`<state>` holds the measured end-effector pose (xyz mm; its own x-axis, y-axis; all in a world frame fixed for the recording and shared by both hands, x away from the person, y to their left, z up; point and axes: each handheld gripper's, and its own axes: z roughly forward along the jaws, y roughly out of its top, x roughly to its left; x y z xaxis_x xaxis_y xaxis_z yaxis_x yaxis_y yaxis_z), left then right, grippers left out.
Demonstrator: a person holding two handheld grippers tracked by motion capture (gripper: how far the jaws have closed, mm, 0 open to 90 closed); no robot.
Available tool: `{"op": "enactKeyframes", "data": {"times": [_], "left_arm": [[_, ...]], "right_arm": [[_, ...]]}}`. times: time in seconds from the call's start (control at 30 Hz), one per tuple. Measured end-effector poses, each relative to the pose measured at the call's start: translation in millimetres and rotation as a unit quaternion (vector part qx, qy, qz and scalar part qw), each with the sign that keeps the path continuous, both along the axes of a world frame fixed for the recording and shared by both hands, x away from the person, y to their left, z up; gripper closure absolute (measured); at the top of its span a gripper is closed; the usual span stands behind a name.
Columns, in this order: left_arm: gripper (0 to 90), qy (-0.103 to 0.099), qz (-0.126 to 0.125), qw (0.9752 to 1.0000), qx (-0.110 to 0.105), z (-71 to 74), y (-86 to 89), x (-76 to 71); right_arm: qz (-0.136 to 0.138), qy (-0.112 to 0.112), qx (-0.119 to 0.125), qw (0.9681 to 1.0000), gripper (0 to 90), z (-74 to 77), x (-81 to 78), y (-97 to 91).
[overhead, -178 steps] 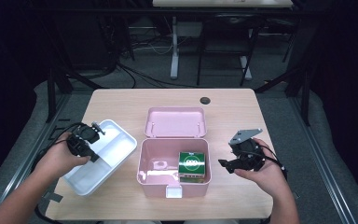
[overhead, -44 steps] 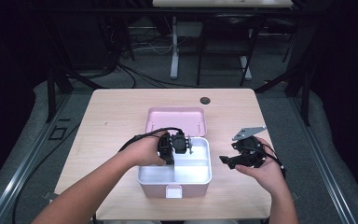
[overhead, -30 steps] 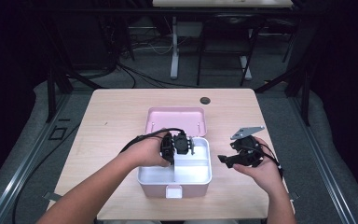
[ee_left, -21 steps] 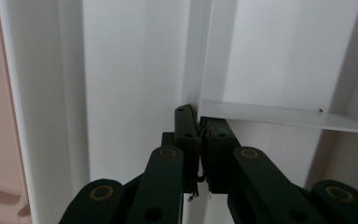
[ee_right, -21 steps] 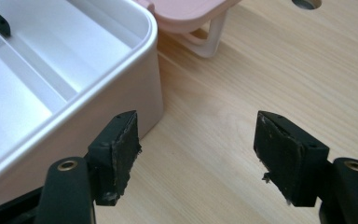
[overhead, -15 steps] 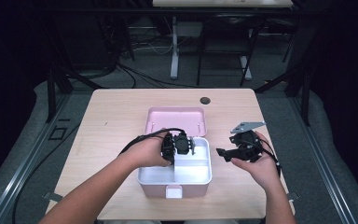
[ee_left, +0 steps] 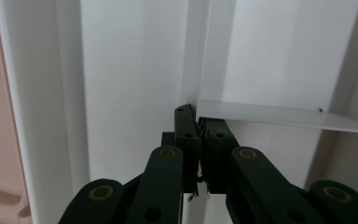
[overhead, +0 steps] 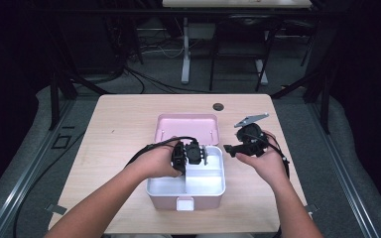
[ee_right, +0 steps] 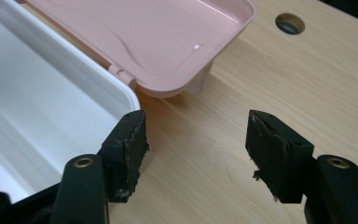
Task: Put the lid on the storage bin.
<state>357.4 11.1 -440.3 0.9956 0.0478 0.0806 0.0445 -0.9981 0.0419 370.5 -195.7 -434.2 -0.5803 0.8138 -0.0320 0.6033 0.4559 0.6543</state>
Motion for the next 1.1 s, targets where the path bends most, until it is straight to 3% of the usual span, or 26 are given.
{"op": "enactKeyframes", "data": {"times": [0.2, 0.37, 0.43, 0.47, 0.63, 0.73, 0.77, 0.93, 0.97, 1.1], "left_arm": [[86.5, 0.003, 0.001, 1.0000, 0.000, 0.0, 0.1, 0.8], [86.5, 0.002, 0.001, 1.0000, -0.003, -0.5, 0.4, 0.4], [86.5, 0.002, 0.001, 1.0000, -0.003, -0.5, 0.4, 0.4], [86.5, 0.002, 0.001, 1.0000, -0.003, -0.5, 0.4, 0.3], [86.5, 0.001, 0.001, 1.0000, -0.002, -0.2, 0.4, -0.1], [86.5, 0.003, 0.001, 1.0000, -0.003, -0.3, 0.6, 0.3], [86.4, 0.003, 0.001, 1.0000, -0.003, -0.2, 0.6, 0.3], [86.5, 0.004, 0.001, 1.0000, -0.003, -0.2, 0.5, 0.5], [86.5, 0.004, 0.001, 1.0000, -0.003, -0.2, 0.5, 0.5], [86.5, 0.004, 0.001, 1.0000, -0.003, -0.2, 0.5, 0.5]], "right_arm": [[-0.017, 0.007, 0.003, 0.9998, 41.2, -2.1, 17.5, 7.1], [-0.028, 0.008, -0.019, 0.9994, 43.1, -5.0, 27.8, 12.7], [-0.020, 0.009, -0.020, 0.9996, 43.0, -6.5, 32.6, 14.5], [-0.024, 0.007, -0.017, 0.9995, 43.0, -7.5, 34.9, 15.5], [-0.052, 0.042, 0.008, 0.9977, 45.2, -8.4, 49.8, 15.2], [-0.063, 0.034, 0.011, 0.9974, 45.1, -8.4, 58.7, 16.4], [-0.059, 0.042, 0.027, 0.9970, 45.2, -8.5, 62.1, 16.1], [-0.087, 0.042, 0.032, 0.9948, 47.0, -11.9, 70.9, 20.5], [-0.083, 0.052, 0.041, 0.9943, 47.2, -12.7, 73.5, 21.0], [-0.097, 0.038, 0.038, 0.9939, 48.0, -13.2, 80.0, 25.6]]}}
